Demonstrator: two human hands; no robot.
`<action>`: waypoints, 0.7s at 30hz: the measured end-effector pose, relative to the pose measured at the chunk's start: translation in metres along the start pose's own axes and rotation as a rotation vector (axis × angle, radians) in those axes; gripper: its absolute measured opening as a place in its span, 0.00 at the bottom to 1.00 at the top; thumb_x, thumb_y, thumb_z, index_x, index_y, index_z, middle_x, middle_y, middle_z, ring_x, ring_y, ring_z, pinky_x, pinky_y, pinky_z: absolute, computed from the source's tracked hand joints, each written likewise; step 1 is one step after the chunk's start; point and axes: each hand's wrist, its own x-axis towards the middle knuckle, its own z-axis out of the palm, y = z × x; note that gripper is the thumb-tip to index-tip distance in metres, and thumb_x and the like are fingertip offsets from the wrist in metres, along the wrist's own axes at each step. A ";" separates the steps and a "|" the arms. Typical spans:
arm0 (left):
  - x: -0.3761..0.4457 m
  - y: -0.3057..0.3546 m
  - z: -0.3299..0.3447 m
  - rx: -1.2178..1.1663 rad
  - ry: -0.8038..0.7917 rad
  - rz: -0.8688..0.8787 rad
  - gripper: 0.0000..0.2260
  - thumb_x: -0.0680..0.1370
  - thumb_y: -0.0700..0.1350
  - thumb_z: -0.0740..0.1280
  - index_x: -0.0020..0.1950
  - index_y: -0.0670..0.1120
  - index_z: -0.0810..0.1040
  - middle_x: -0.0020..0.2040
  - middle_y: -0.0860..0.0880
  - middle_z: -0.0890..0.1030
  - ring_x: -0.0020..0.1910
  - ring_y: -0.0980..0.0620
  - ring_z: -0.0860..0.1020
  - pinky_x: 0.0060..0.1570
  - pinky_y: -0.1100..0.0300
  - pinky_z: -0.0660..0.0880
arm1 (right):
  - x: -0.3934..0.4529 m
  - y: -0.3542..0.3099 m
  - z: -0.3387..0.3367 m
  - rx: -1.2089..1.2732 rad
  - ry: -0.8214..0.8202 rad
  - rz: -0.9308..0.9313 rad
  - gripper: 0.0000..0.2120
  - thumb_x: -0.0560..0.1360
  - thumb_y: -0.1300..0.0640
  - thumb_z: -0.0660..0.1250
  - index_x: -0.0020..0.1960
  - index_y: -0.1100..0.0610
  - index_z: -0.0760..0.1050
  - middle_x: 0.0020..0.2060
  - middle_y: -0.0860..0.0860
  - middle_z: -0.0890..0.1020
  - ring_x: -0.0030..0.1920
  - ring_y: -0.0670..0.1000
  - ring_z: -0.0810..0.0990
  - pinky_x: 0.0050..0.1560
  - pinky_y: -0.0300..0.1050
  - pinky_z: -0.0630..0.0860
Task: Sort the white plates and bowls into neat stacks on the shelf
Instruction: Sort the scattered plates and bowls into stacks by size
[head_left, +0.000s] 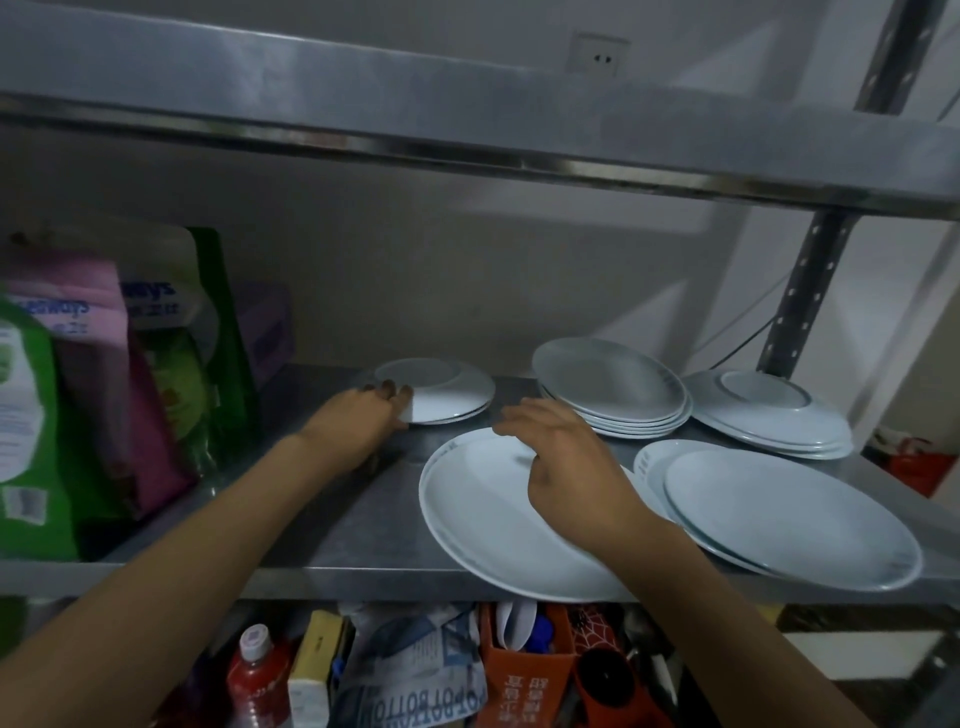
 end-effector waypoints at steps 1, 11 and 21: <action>-0.002 -0.002 -0.002 -0.016 0.023 0.000 0.24 0.80 0.47 0.60 0.74 0.43 0.59 0.69 0.42 0.69 0.61 0.40 0.76 0.56 0.51 0.73 | -0.001 0.000 -0.001 0.003 -0.001 0.004 0.29 0.60 0.72 0.53 0.56 0.61 0.80 0.57 0.55 0.81 0.61 0.59 0.76 0.63 0.39 0.60; -0.008 -0.006 -0.028 -0.145 0.229 -0.377 0.13 0.73 0.32 0.62 0.58 0.39 0.70 0.52 0.37 0.80 0.49 0.33 0.80 0.43 0.47 0.75 | 0.004 -0.009 -0.006 0.001 -0.029 0.042 0.28 0.65 0.73 0.57 0.60 0.58 0.78 0.59 0.51 0.79 0.65 0.52 0.71 0.65 0.34 0.57; -0.036 -0.038 -0.057 -0.612 0.570 -0.755 0.07 0.75 0.29 0.59 0.44 0.28 0.76 0.42 0.29 0.79 0.41 0.31 0.78 0.39 0.47 0.71 | 0.000 -0.015 -0.015 0.005 -0.027 0.010 0.24 0.67 0.69 0.58 0.60 0.57 0.78 0.59 0.49 0.79 0.65 0.51 0.71 0.66 0.35 0.60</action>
